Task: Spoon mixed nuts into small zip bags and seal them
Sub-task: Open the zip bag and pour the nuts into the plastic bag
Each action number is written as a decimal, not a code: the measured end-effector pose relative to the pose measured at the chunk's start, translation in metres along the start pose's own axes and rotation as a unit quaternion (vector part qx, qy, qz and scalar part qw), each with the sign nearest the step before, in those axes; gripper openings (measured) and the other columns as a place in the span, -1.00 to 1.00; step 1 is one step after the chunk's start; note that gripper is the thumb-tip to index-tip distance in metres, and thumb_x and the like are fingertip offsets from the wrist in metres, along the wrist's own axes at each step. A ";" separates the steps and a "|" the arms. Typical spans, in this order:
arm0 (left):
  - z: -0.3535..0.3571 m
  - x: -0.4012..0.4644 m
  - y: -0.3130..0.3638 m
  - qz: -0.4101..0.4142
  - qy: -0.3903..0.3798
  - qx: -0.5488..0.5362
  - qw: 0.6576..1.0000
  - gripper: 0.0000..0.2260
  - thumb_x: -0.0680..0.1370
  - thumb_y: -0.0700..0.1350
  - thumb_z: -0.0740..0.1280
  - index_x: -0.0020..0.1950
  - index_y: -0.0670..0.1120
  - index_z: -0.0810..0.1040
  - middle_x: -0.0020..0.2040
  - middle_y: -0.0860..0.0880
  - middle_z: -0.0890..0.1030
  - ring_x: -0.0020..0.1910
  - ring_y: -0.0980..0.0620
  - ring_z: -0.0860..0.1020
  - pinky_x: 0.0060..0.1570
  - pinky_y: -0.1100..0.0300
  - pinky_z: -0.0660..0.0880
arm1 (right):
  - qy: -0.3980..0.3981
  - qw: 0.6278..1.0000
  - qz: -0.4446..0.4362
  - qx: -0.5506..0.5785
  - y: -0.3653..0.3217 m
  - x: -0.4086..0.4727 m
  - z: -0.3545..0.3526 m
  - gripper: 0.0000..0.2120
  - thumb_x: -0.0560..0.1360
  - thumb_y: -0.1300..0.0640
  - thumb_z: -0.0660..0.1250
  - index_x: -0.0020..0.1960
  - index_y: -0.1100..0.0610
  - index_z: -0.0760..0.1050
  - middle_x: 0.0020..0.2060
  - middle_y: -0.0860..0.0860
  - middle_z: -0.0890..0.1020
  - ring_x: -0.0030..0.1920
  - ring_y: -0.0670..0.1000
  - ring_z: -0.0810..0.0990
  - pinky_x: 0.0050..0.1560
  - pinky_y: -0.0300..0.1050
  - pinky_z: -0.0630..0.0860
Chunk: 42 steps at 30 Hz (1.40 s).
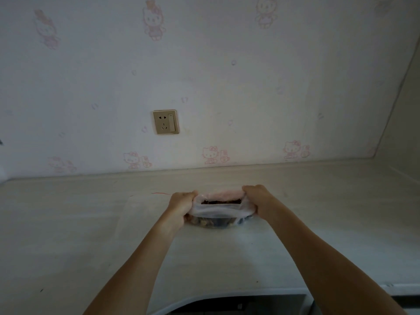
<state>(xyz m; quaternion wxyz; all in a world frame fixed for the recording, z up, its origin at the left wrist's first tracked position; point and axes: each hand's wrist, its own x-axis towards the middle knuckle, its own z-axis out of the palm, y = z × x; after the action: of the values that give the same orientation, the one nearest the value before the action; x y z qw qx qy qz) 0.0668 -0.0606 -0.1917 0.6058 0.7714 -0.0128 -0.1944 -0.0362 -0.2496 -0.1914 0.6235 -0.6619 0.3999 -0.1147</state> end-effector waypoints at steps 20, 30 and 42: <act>-0.010 -0.027 0.020 0.360 -0.044 0.510 0.780 -0.74 0.61 0.13 0.33 0.16 0.05 0.73 0.36 -0.04 0.53 0.32 -0.08 0.53 0.19 0.00 0.53 | -0.061 0.727 -0.370 -0.575 -0.019 -0.061 -0.013 -0.69 0.64 0.04 0.22 0.23 0.11 0.65 0.50 0.06 0.36 0.48 0.13 0.30 0.48 0.04 0.20; -0.016 -0.029 0.038 0.225 -0.144 0.644 0.717 -0.03 0.29 0.17 0.62 0.61 0.25 0.19 0.39 -0.04 0.39 0.35 -0.13 0.43 0.25 -0.09 0.54 | -0.128 0.720 -0.260 -0.630 -0.026 -0.050 -0.017 -0.41 0.41 -0.03 0.52 0.34 0.17 0.45 0.34 0.09 0.36 0.30 0.12 0.40 0.21 0.00 0.49; -0.014 0.000 0.023 0.192 -0.191 0.584 0.765 -0.04 0.32 0.07 0.62 0.62 0.23 0.20 0.49 0.06 0.46 0.38 -0.03 0.50 0.33 0.01 0.53 | -0.148 0.757 -0.232 -0.593 -0.009 -0.025 -0.023 -0.22 0.40 -0.12 0.51 0.50 0.10 0.31 0.40 0.05 0.31 0.41 0.12 0.34 0.34 0.12 0.47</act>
<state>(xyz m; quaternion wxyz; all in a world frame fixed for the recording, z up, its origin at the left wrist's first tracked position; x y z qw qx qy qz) 0.0760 -0.0535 -0.1673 0.0480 0.9046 -0.3871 -0.1718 -0.0640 -0.2501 -0.1701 0.1116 -0.9804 0.1247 0.1036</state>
